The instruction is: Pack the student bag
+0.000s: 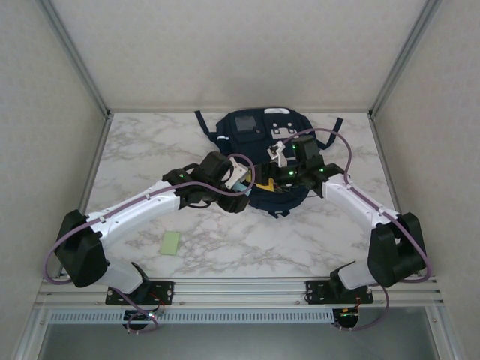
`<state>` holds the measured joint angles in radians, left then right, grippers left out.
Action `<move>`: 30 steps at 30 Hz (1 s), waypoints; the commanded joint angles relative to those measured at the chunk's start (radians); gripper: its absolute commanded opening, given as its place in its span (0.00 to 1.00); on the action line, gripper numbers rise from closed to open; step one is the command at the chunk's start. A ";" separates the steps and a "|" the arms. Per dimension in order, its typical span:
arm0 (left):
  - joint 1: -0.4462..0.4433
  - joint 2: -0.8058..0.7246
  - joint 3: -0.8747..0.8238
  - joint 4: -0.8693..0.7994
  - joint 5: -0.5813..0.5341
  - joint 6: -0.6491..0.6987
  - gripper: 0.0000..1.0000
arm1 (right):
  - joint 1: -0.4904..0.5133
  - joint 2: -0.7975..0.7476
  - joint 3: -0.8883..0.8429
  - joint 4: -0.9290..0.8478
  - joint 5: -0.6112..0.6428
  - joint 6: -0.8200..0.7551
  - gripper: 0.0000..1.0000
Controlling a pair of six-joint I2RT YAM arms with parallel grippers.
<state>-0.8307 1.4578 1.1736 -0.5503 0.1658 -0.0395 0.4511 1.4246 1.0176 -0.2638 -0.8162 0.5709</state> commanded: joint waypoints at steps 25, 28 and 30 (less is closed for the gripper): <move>-0.007 0.049 0.074 0.032 0.066 0.007 0.70 | 0.003 -0.081 -0.118 0.103 -0.145 -0.013 0.34; -0.007 0.051 0.075 0.034 0.066 0.006 0.70 | 0.003 -0.079 -0.119 0.108 -0.149 -0.016 0.23; -0.007 0.050 0.075 0.038 0.067 0.003 0.70 | 0.003 -0.080 -0.118 0.108 -0.147 -0.018 0.15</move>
<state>-0.8307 1.5059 1.2156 -0.5488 0.2272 -0.0292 0.4458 1.3628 0.9100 -0.1642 -0.9447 0.5606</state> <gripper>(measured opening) 0.696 0.177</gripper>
